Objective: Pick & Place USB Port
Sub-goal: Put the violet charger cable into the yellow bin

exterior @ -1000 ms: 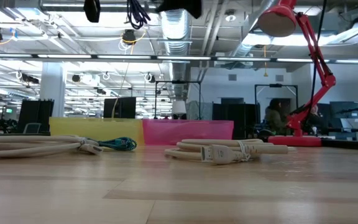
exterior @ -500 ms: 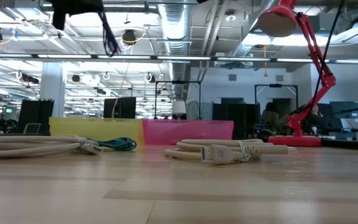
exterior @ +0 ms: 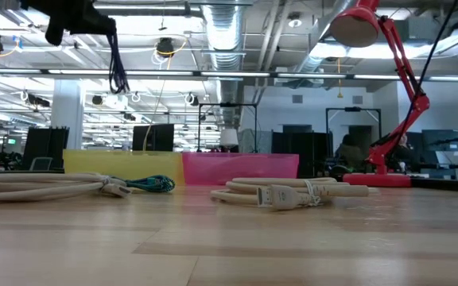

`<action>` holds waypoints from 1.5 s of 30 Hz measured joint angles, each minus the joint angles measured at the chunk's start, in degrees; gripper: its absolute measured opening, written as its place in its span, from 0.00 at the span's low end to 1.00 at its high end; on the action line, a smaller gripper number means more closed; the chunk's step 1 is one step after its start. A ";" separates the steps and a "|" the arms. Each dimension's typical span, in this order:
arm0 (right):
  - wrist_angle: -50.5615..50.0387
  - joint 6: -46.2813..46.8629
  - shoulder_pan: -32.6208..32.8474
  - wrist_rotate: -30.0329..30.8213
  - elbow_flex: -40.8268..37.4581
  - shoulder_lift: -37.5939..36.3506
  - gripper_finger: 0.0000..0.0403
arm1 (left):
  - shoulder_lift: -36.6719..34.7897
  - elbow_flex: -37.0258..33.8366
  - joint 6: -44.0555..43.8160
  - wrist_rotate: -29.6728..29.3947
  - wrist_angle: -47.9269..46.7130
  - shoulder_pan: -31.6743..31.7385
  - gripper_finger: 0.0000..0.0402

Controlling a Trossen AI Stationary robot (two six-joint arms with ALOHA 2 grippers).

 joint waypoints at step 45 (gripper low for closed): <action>-17.60 41.99 23.12 22.92 -14.82 -6.12 0.00 | 21.96 -6.08 5.99 33.23 6.99 47.20 0.04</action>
